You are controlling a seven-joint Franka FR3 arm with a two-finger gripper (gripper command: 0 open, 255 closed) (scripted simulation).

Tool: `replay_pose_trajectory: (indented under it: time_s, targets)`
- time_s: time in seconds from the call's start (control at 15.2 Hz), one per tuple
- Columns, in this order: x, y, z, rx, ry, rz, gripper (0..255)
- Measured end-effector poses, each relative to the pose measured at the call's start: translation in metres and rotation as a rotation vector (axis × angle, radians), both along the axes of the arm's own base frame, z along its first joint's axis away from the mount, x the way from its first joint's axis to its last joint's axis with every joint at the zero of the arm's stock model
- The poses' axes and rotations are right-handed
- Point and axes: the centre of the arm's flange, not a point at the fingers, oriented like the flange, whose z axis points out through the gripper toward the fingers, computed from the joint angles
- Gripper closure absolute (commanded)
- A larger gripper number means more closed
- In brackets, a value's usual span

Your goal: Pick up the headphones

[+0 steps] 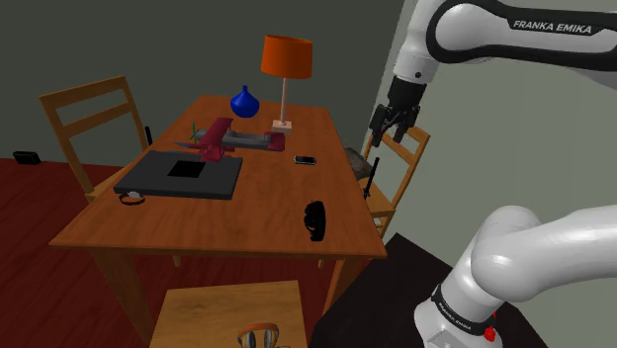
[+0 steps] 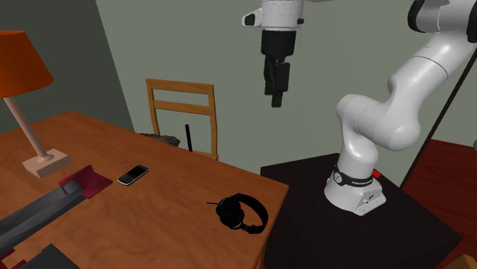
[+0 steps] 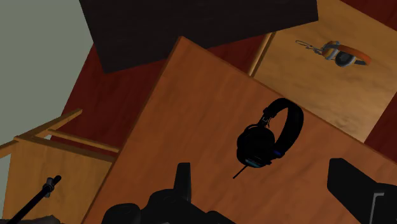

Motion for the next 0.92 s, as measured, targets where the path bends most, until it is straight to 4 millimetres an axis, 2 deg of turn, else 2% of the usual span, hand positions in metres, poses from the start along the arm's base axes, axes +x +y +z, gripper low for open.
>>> replay_pose_trajectory:
  time_s: [0.07,0.2,0.59,0.92]
  targets:
    - [0.0,0.0,0.0,0.0,0.0,0.0,0]
    - [0.009,0.007,-0.012,0.001,0.009,-0.023,0]
    - [0.048,0.036,-0.075,0.007,0.052,-0.137,0]
    - [0.088,0.052,-0.127,0.013,0.088,-0.236,0]
